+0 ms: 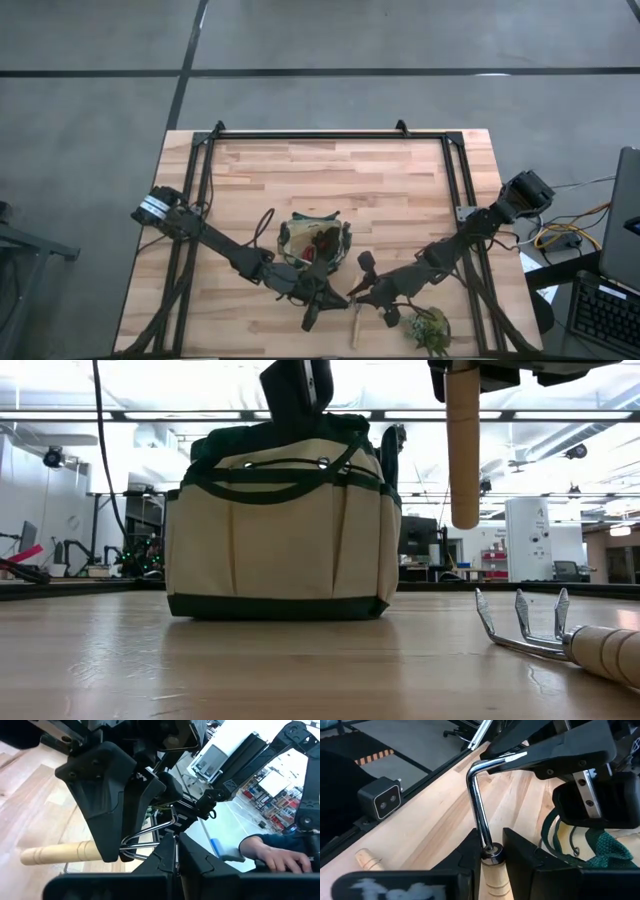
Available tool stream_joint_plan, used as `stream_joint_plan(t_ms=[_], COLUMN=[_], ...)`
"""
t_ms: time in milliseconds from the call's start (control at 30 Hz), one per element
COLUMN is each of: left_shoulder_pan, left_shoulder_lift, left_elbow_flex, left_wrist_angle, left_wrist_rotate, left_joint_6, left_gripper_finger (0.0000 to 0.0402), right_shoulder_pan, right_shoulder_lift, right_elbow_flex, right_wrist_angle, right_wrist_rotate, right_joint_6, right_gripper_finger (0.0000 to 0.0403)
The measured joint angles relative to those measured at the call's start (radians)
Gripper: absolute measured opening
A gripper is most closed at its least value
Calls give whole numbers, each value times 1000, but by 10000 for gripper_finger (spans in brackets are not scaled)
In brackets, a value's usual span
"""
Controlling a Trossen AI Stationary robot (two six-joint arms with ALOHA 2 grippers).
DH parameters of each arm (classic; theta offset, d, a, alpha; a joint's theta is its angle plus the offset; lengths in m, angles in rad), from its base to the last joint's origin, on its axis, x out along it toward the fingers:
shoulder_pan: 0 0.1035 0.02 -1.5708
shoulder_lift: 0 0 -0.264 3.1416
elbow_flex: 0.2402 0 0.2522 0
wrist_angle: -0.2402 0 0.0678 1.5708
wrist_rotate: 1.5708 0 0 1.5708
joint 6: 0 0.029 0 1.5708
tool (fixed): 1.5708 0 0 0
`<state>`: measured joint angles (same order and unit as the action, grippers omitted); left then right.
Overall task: Pick & Place Garden tools in Gardening bag
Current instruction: Put the brown hand rake into the gardening bag
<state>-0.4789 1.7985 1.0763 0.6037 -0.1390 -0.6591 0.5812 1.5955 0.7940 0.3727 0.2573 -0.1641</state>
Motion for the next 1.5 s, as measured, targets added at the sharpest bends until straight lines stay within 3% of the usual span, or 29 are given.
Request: stream_joint_plan(t_ms=[267, 533, 700, 867, 1133, 1333, 1500], left_shoulder_pan=[0, -5, -40, -109, -181, -223, -226], left_shoulder_lift=[-27, -153, -221, -251, -268, -268, -272], left_elbow_flex=[0, 0, -2, -40, -161, -259, -307], left_wrist_angle=[-10, -160, -267, -256, -58, 91, 196], left_wrist_rotate=[0, -15, -232, -421, -477, -577, -586], left_joint_6=[91, 266, 389, 476, 531, 605, 646], left_gripper_finger=[53, 107, 119, 120, 119, 119, 119], right_shoulder_pan=[-2, -11, -22, -43, -88, -123, -156], right_shoulder_lift=[0, 0, 5, 41, 92, 93, 93], right_elbow_flex=[18, 34, 34, 35, 36, 35, 53], right_wrist_angle=[7, 36, 132, 250, 377, 415, 435], right_wrist_rotate=[-41, -52, -54, -101, -111, -118, -139], right_joint_6=[37, 34, 17, 24, 50, 63, 65], right_gripper_finger=[61, 61, 61, 61, 61, 61, 61])
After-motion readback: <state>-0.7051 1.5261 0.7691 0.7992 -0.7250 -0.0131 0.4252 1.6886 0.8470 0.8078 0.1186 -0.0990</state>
